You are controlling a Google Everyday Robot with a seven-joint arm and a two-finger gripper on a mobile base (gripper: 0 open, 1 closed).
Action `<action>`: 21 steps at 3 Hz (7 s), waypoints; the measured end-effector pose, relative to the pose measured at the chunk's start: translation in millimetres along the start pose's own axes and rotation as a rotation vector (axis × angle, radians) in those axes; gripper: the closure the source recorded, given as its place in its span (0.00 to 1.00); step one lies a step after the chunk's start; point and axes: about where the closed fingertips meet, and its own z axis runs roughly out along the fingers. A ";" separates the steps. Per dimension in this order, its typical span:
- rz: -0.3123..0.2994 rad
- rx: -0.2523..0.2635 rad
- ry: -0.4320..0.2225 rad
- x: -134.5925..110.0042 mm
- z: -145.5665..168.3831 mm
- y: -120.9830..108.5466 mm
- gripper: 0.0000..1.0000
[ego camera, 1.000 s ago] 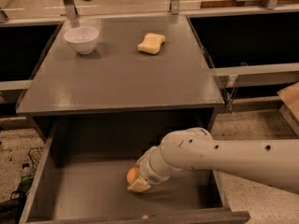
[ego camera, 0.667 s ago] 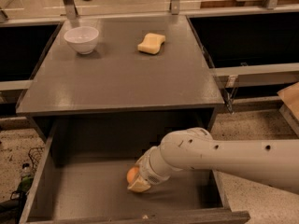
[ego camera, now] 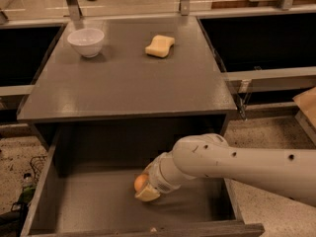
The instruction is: Pick orange from top drawer and place on counter
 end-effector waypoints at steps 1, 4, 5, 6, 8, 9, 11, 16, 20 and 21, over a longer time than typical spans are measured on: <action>0.001 0.019 -0.028 -10.6 -17.5 -4.8 1.00; -0.020 0.126 -0.060 -37.4 -82.5 -33.8 1.00; -0.025 0.173 -0.052 -46.7 -109.6 -53.0 1.00; -0.034 0.223 -0.031 -57.1 -137.3 -72.4 1.00; -0.022 0.313 -0.006 -61.7 -188.4 -98.5 1.00; -0.008 0.356 -0.003 -58.5 -213.2 -106.1 1.00; 0.025 0.414 0.013 -51.6 -249.1 -108.3 1.00; 0.060 0.411 0.029 -72.8 -203.3 -168.1 1.00; 0.047 0.393 0.038 -78.6 -198.4 -170.2 0.58; 0.047 0.393 0.038 -78.6 -198.4 -170.2 0.34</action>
Offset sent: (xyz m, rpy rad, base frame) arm 0.0152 -0.0086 0.0696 0.0519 -0.0794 -0.0316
